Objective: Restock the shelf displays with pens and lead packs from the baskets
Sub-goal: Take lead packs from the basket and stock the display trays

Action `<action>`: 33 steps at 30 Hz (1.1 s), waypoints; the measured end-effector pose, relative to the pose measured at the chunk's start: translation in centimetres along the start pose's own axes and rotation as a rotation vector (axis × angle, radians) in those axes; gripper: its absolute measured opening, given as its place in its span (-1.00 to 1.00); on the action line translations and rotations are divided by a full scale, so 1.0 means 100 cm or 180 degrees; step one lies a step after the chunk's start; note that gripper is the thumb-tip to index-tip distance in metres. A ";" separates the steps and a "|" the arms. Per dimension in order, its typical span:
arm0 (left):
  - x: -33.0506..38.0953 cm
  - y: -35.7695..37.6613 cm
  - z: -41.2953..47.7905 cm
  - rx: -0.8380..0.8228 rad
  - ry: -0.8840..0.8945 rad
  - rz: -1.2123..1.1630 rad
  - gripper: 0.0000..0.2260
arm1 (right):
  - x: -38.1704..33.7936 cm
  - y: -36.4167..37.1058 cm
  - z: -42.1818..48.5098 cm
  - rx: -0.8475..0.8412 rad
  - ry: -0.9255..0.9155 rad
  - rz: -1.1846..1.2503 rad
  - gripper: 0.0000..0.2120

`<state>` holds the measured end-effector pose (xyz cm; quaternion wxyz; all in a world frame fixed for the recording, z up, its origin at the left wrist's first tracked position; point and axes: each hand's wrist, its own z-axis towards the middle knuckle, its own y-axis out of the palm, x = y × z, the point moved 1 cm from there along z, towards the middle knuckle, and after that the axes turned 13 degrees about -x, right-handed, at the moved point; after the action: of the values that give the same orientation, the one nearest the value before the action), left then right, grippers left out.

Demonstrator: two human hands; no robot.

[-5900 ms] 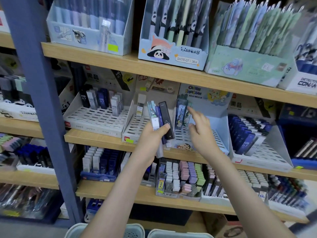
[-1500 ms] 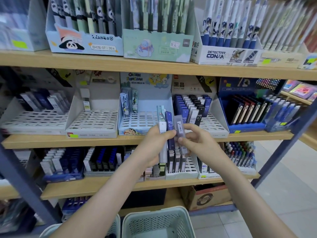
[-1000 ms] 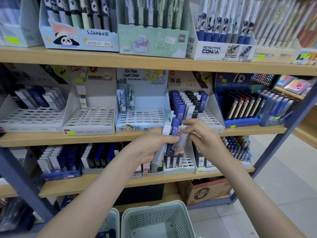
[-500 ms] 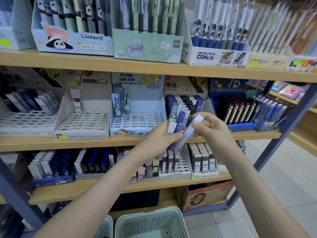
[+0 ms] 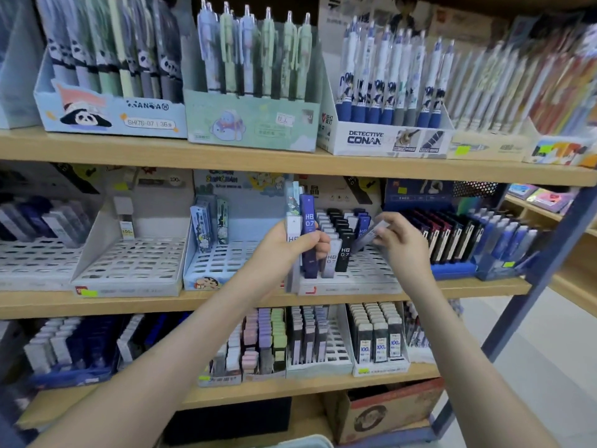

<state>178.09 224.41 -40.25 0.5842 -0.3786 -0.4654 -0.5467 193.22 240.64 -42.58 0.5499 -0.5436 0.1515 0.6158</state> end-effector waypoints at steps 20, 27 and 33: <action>-0.016 -0.012 0.010 0.0232 0.0054 0.0045 -0.92 | 0.015 0.022 0.026 -0.0310 -0.0986 -0.1948 -0.61; -0.021 -0.011 0.011 0.0253 0.0024 -0.0037 -0.92 | 0.026 0.018 0.031 -0.0265 -0.1046 -0.2303 -0.58; -0.020 -0.006 0.008 0.0193 0.0007 -0.0186 -0.92 | 0.016 0.020 0.039 -0.0419 -0.0882 -0.2790 -0.58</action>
<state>177.48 225.67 -41.95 0.5797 -0.3463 -0.4920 -0.5496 189.91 243.84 -43.35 0.7377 -0.5027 -0.2069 0.4005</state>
